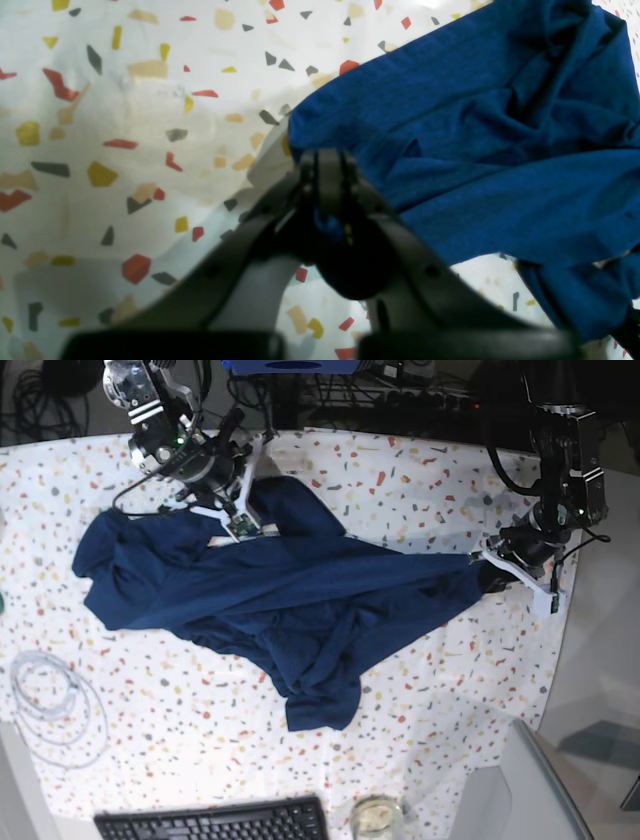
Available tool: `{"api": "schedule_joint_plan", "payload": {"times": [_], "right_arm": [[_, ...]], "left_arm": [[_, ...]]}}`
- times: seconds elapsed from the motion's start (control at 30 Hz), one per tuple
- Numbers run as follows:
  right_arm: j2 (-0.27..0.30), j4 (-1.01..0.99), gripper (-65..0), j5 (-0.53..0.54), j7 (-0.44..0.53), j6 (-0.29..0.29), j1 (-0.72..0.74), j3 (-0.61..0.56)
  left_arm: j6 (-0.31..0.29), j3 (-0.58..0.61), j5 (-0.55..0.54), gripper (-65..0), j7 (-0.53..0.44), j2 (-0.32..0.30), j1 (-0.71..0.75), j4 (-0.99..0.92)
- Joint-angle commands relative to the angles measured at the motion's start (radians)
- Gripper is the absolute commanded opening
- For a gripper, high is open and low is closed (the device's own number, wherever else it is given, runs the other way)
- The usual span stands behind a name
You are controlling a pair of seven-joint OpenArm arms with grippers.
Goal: Layout the t-shirt on the table in an organized manner, then fold the t-shirt properly
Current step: 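Release and regrasp the shirt with the right gripper, dragging it outward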
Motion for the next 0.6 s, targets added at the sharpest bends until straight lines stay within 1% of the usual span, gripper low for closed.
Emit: {"api": "schedule_joint_plan", "payload": {"times": [0.0,0.07,0.13,0.23,0.3,0.37,0.47,0.57], "right_arm": [[0.014,0.061,-62.0,-0.002,0.011,-0.002,-0.014,0.032],[0.018,0.147,-64.2,-0.002,0.007,-0.002,-0.05,0.081],[0.041,0.234,-65.0,0.002,0.005,-0.001,-0.083,0.133],[0.069,0.394,-64.8,0.093,0.004,-0.001,-0.103,0.213],[0.091,0.465,-64.8,0.162,0.004,-0.001,-0.089,0.253],[0.101,0.466,-64.8,0.213,-0.003,-0.001,-0.024,0.261],[0.107,0.466,-64.8,0.222,-0.072,-0.001,0.072,0.235],[0.104,0.448,-64.8,0.222,-0.064,-0.001,0.181,0.176]], "left_arm": [[-0.004,-0.006,-0.012,-65.0,-0.022,-0.014,-0.01,0.02],[-0.006,-0.006,-0.012,-65.0,-0.022,-0.014,-0.01,0.02],[-0.006,-0.006,-0.012,-65.0,-0.022,-0.014,-0.01,0.02],[-0.006,0.003,-0.012,-65.0,-0.022,-0.009,-0.01,0.018],[-0.006,0.005,-0.012,-65.0,-0.022,-0.005,-0.01,0.018],[-0.006,0.005,-0.012,-65.0,-0.022,0.009,-0.01,0.018],[-0.006,0.005,-0.011,-65.0,-0.022,0.011,-0.01,0.02],[-0.007,0.006,-0.011,-65.0,-0.022,0.014,-0.01,0.011]]}}
